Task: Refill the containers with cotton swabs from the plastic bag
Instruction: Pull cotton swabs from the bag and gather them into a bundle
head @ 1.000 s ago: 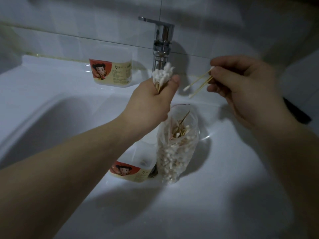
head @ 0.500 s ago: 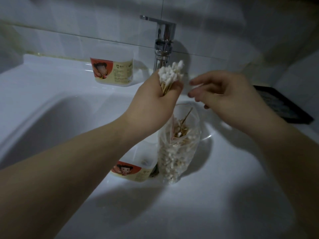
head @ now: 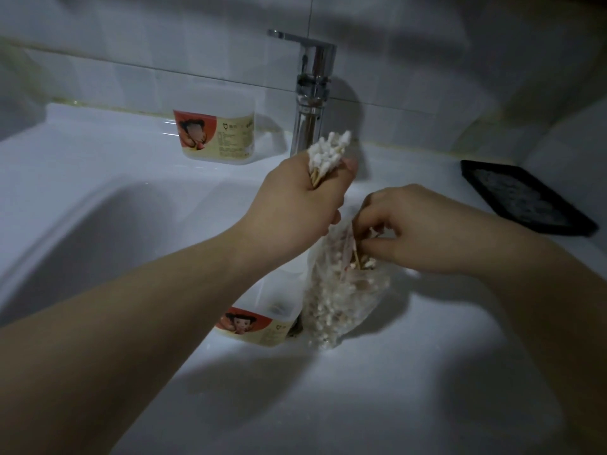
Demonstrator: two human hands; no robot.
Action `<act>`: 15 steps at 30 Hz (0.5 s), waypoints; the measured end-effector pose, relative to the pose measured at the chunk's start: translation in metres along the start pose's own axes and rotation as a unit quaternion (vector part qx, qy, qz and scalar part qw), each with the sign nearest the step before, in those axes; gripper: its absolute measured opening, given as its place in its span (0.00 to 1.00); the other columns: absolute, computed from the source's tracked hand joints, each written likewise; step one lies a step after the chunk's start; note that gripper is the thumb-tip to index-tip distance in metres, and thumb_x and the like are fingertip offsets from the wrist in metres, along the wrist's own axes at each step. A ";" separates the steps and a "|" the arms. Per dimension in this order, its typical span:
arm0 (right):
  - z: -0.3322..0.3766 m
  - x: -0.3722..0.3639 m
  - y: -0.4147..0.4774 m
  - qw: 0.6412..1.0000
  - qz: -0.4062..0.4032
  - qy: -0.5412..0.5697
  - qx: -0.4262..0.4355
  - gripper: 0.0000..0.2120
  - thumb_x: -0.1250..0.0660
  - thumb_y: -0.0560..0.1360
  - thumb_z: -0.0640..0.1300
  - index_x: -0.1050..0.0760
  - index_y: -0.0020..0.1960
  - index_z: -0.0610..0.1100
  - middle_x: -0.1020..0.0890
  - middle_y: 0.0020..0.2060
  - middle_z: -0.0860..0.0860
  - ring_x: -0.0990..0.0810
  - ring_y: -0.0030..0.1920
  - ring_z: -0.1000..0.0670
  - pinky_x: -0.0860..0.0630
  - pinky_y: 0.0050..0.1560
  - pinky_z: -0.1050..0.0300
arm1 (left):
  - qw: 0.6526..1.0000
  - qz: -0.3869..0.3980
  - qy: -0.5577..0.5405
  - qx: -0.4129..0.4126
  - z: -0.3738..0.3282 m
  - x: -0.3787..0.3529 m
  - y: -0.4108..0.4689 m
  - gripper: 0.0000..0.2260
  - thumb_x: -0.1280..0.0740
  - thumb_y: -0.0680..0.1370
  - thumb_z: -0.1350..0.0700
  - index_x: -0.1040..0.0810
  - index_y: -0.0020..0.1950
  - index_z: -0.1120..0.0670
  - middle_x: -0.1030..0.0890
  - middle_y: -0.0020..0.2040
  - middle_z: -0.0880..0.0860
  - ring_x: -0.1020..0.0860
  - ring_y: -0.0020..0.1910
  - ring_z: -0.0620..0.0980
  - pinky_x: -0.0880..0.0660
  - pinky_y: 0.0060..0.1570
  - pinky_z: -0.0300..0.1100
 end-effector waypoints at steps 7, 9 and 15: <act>-0.006 0.006 -0.001 0.999 -0.023 0.023 -0.001 0.09 0.31 0.78 0.45 0.23 0.47 0.61 0.22 0.40 0.65 0.24 0.42 0.67 0.31 0.46 0.71 | 0.999 0.018 -0.026 0.013 0.002 -0.004 -0.001 0.11 0.35 0.83 0.48 0.23 0.47 0.54 0.19 0.33 0.48 0.17 0.34 0.47 0.21 0.33 0.43; -0.007 0.009 -0.001 0.999 -0.038 0.023 -0.004 0.09 0.32 0.78 0.45 0.23 0.47 0.60 0.22 0.40 0.64 0.23 0.42 0.66 0.32 0.44 0.71 | 1.000 0.016 -0.018 0.010 0.002 -0.004 -0.001 0.11 0.36 0.83 0.48 0.22 0.48 0.54 0.18 0.34 0.48 0.17 0.34 0.47 0.22 0.32 0.41; -0.009 0.026 -0.006 0.990 -0.105 0.097 -0.017 0.10 0.29 0.76 0.46 0.20 0.41 0.61 0.18 0.33 0.58 0.20 0.38 0.62 0.28 0.40 0.65 | 0.999 0.023 0.012 -0.044 -0.009 -0.004 -0.002 0.10 0.36 0.84 0.48 0.22 0.47 0.52 0.14 0.39 0.50 0.20 0.32 0.43 0.27 0.31 0.33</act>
Point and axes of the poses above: each hand's wrist, its own y-axis towards the middle knuckle, its own x-axis out of the back of the hand, z = x × y, the point moved 8 cm from there along y, towards the middle knuckle
